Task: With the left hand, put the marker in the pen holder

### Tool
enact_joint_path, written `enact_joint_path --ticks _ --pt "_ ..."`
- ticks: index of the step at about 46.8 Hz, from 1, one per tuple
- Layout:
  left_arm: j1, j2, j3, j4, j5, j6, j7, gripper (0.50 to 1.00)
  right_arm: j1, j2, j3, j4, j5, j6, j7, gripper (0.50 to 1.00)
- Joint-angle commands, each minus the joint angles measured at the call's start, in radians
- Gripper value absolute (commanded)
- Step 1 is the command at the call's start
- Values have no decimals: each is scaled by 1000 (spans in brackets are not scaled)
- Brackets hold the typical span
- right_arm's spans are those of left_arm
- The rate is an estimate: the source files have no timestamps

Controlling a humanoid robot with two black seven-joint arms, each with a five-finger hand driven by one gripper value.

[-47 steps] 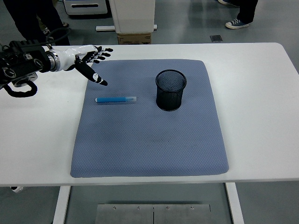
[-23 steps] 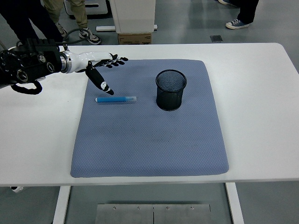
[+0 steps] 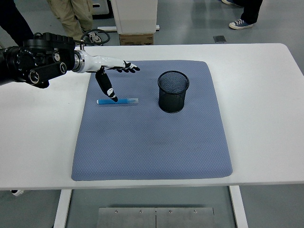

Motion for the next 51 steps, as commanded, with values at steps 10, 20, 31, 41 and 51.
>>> enact_joint_path --ticks 10,20,31,41,51 --pt "-36 -30 3 -1 13 -90 163 1000 0 0 0 0 0 0 0 1000" --pt "-54 -47 23 -1 46 -96 207 1000 0 0 0 0 0 -1 0 1000" --pt "-42 -48 26 -2 36 -110 226 1000 0 0 0 0 0 0 0 1000" --pt "-40 -70 27 -16 38 -118 247 1000 0 0 0 0 0 0 0 1000" --pt "-42 -79 29 -34 38 -118 257 1000 0 0 0 0 0 -1 0 1000"
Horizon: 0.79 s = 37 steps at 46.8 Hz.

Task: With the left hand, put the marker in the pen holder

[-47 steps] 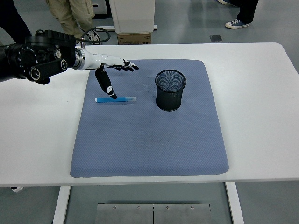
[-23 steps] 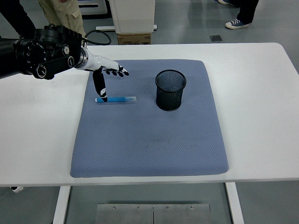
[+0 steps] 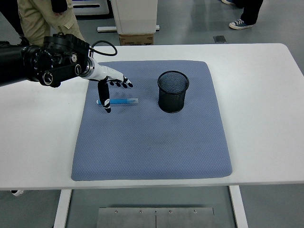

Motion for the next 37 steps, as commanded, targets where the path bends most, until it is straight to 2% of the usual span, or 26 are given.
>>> enact_joint_path --ticks 1,19,27,37 --pt "-1 -12 0 0 0 -1 0 1000 0 0 0 0 0 0 0 1000" --pt "4 -16 20 0 6 -1 0 1000 0 0 0 0 0 0 0 1000" --pt "16 -24 20 0 6 -2 0 880 0 0 0 0 0 0 0 1000" --pt "29 -25 18 3 5 -2 -2 812 0 0 0 0 0 0 0 1000"
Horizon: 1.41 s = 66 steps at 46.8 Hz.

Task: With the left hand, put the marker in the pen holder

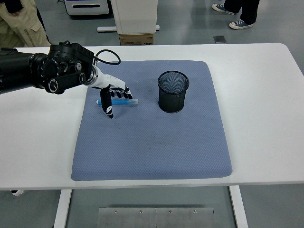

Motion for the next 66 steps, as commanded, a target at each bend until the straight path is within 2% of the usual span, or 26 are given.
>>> enact_joint_path --ticks 1,4,9,23,41,49,66 --pt "1 1 -3 2 0 0 -1 810 0 0 0 0 0 0 0 1000" --pt "-1 0 -3 3 -2 1 -1 810 0 0 0 0 0 0 0 1000" --pt "-1 -3 -7 3 -2 1 -1 780 0 0 0 0 0 0 0 1000" --pt "-1 -22 -29 8 -2 9 -1 768 0 0 0 0 0 0 0 1000" --pt "-4 -45 -29 8 6 11 0 716 0 0 0 0 0 0 0 1000" --pt "-6 -48 -29 6 24 6 0 675 0 0 0 0 0 0 0 1000" --pt "-12 -45 -21 8 64 6 0 666 0 0 0 0 0 0 0 1000"
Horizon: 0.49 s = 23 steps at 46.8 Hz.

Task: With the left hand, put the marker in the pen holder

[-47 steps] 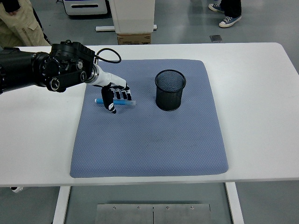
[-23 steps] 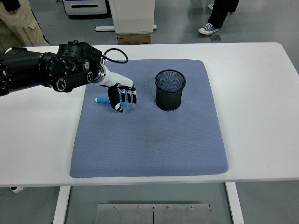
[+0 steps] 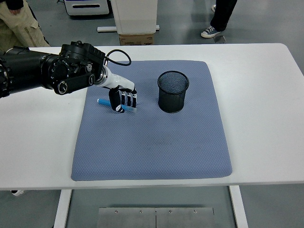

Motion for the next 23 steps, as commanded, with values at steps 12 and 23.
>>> enact_joint_path --ticks 12,23 --pt "0 3 6 1 43 5 0 663 0 0 0 0 0 0 0 1000" --pt "1 0 6 1 43 5 0 625 0 0 0 0 0 0 0 1000"
